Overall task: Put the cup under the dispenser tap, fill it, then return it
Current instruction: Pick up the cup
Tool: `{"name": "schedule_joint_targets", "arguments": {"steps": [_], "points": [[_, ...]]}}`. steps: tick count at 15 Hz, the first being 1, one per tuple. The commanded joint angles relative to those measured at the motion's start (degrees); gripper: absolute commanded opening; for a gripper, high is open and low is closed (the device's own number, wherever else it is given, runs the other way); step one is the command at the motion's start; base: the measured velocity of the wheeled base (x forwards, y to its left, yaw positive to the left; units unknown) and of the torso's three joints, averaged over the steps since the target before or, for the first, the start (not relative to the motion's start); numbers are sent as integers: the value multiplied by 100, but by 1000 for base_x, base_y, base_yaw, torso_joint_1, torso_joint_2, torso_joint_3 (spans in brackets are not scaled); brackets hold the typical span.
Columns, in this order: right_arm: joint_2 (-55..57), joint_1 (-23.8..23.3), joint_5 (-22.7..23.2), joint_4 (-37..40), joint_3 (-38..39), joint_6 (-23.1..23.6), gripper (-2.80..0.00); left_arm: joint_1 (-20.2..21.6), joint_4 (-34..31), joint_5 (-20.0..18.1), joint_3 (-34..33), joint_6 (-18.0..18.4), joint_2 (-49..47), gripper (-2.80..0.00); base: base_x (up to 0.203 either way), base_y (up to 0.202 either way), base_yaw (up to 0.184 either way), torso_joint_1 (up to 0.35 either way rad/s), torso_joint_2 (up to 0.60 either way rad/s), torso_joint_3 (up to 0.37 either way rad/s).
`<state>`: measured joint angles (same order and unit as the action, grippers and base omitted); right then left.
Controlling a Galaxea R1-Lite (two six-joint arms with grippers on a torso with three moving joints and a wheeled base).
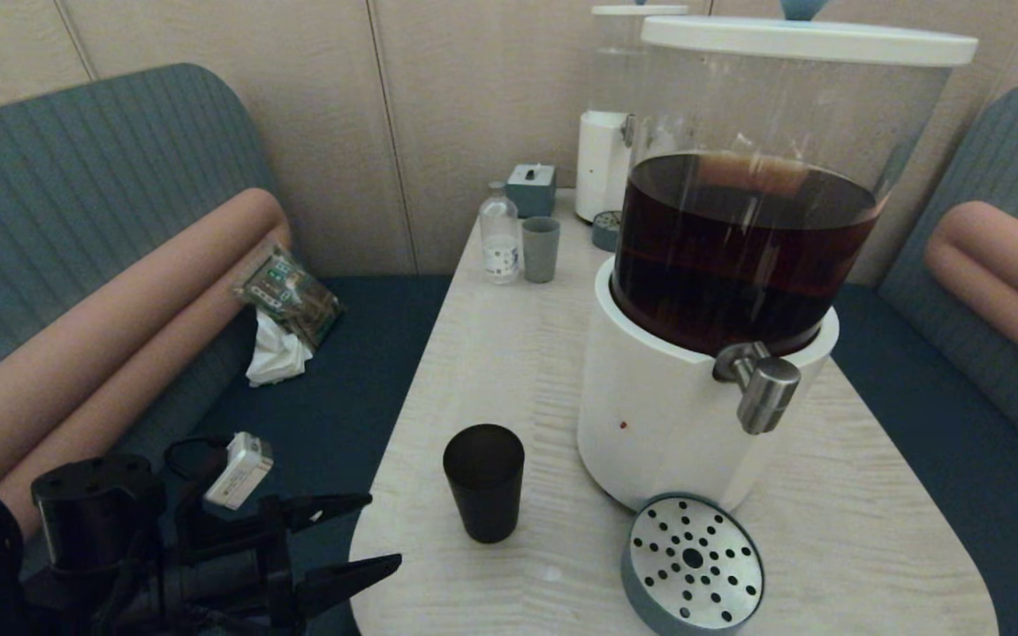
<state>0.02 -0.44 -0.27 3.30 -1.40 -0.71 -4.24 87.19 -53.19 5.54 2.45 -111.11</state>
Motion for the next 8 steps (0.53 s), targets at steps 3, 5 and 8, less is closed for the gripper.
{"name": "schedule_joint_targets", "arguments": {"steps": [3, 5, 8], "points": [[-11, 0, 0, 4, 3, 0, -280, -13, 48, -466, 524, 120, -301, 0, 0, 0, 0, 0, 0, 0], [-11, 0, 0, 4, 0, 0, -280, -64, 48, -617, 839, 254, -587, 0, 0, 0, 0, 0, 0, 0], [-11, 0, 0, 4, 0, 0, -280, -143, 48, -713, 1155, 396, -829, 0, 0, 0, 0, 0, 0, 0]]}}
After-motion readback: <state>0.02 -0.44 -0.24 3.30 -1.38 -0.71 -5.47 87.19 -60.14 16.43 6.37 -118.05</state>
